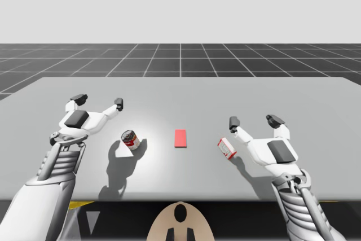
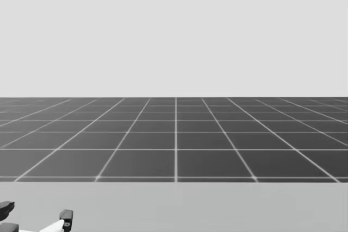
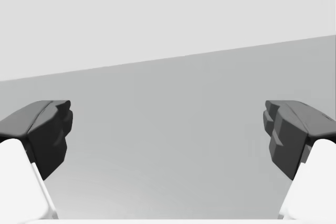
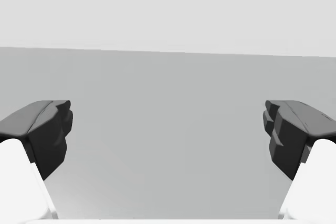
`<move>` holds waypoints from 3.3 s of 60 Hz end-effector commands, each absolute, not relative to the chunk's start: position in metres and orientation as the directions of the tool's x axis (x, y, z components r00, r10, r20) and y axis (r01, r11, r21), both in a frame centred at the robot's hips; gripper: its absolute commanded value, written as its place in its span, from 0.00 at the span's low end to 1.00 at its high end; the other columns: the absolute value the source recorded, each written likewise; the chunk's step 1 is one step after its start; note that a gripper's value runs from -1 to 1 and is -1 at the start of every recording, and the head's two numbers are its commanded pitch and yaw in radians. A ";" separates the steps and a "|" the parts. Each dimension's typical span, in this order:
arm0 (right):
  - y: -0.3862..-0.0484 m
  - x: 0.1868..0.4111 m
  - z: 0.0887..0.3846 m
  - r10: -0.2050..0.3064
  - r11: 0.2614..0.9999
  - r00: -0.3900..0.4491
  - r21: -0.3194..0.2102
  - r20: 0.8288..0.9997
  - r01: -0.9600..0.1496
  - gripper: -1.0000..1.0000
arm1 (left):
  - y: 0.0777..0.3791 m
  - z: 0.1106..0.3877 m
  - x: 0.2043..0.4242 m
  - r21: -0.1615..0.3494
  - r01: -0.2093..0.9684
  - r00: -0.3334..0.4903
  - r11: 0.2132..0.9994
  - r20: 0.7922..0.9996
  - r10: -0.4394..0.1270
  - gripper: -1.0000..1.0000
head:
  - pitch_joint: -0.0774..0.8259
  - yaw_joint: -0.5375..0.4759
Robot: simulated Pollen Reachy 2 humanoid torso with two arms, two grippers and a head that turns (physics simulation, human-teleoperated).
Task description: Look at the card. If it is red, pick the object on the left. If it is green, pick the object on the right.
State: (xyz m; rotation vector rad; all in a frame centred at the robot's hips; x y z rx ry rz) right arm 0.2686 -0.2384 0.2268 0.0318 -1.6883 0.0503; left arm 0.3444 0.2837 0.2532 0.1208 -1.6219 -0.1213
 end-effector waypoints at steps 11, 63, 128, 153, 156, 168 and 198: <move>-0.235 0.266 0.228 -0.007 0.999 -0.130 0.001 0.991 -0.044 0.00 | 0.283 0.254 0.343 0.151 -0.005 -0.057 0.988 0.987 -0.151 0.00 | 0.16 0.54; -0.236 0.270 0.221 0.051 0.998 -0.098 -0.054 0.994 -0.029 0.00 | 0.283 0.255 0.343 0.159 0.006 -0.060 0.987 0.985 -0.159 0.00 | 0.85 0.54; -0.234 0.270 0.222 0.050 0.998 -0.097 -0.054 0.994 -0.041 0.00 | 0.279 0.258 0.338 0.143 0.019 -0.067 0.990 0.988 -0.141 0.00 | 0.82 0.86; -0.238 0.273 0.217 0.049 0.998 -0.082 -0.051 0.995 -0.033 0.00 | 0.263 0.293 0.264 0.087 0.289 0.009 0.953 0.996 -0.094 0.00 | 0.81 0.88; -0.238 0.273 0.217 0.048 0.998 -0.083 -0.051 0.995 -0.032 0.00 | 0.263 0.291 0.254 0.082 0.301 0.029 0.950 0.995 -0.095 0.00 | 0.81 0.88; -0.238 0.273 0.216 0.050 0.998 -0.077 -0.053 0.996 -0.029 0.00 | 0.275 0.273 0.225 0.134 0.360 0.135 0.923 0.972 -0.194 0.00 | 0.82 0.90; -0.239 0.274 0.213 0.068 0.997 -0.080 -0.070 0.995 -0.022 0.00 | 0.285 0.189 0.254 -0.026 0.397 0.354 0.917 0.927 -0.127 0.00 | 0.83 0.89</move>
